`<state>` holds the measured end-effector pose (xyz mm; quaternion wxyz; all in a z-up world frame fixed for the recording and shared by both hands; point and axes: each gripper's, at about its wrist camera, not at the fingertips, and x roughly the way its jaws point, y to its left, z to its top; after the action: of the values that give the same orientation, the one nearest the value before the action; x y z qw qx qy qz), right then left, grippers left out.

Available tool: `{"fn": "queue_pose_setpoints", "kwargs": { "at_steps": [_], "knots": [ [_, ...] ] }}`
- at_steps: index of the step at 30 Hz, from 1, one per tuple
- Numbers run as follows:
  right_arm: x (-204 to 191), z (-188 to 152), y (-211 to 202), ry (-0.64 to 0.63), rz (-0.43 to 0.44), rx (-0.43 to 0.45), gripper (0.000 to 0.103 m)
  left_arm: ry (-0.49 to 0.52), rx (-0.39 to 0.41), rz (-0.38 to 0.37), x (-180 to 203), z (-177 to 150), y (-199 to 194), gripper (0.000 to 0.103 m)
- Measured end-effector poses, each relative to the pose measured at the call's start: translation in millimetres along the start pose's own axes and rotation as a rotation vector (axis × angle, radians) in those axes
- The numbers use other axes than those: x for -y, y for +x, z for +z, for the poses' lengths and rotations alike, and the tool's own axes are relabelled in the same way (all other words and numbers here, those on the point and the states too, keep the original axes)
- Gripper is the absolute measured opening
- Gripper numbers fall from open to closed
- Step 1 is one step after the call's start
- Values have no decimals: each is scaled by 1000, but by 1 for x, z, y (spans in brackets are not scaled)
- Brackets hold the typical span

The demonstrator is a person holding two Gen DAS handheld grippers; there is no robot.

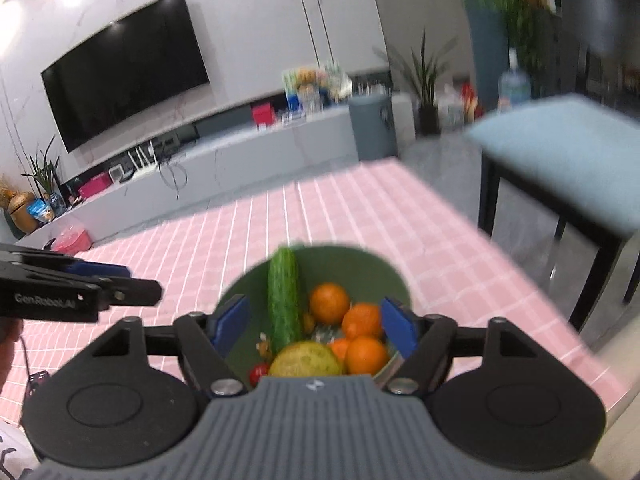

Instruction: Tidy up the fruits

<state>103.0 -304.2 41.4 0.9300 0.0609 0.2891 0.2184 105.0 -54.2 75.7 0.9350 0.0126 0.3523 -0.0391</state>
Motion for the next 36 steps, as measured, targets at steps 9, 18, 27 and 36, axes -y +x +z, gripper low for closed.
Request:
{"fn": "queue_pose_setpoints", "kwargs": {
  "at_steps": [9,18,27,36],
  "knots": [
    [-42,-12,-59,-135,-31,148,89,-15,174,280,13,-35,-56,89],
    [-65,-53,-63,-201,-34,114,89,-99,125,346,6,-79,-61,89],
    [-70,-83,-37,-191,-61,-17,89,-137,30,353,-1,-117,-46,89],
    [-70,-90,-30,-184,-74,-46,89,-209,25,328,-13,-142,-50,89]
  ]
}}
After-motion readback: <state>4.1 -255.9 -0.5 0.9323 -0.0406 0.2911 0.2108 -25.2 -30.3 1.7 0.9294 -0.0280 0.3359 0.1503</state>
